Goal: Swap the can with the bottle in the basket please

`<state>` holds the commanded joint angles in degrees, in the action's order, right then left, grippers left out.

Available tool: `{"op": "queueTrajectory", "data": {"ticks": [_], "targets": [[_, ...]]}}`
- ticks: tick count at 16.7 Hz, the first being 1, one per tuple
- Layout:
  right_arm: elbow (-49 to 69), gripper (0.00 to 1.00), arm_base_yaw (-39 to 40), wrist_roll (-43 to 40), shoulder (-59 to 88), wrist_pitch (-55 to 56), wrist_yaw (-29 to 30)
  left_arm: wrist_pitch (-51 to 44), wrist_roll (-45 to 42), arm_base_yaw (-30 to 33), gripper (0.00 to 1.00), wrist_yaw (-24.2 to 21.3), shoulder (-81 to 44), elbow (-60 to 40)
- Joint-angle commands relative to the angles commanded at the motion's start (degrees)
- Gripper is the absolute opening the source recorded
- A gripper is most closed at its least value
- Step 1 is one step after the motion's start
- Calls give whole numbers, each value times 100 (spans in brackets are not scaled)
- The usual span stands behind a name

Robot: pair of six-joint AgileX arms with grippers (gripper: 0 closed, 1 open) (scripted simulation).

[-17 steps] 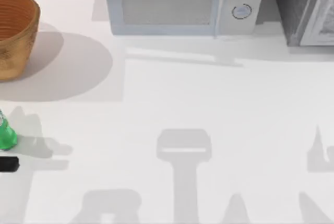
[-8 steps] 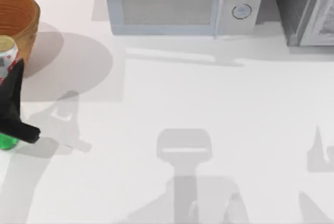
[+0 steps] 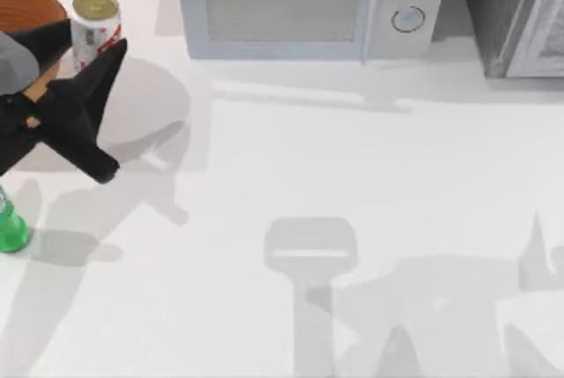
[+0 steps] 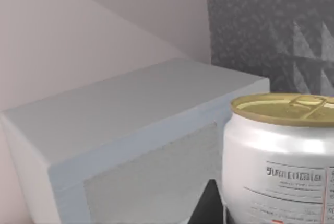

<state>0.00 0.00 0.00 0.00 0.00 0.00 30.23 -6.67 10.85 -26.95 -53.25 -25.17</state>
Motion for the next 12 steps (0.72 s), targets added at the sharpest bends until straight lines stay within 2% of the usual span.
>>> {"op": "queueTrajectory", "data": {"ticks": [12], "targets": [[0,100,0,0,0,0,0,1938,-136,429,0,-1830,-3156,-1426]]}}
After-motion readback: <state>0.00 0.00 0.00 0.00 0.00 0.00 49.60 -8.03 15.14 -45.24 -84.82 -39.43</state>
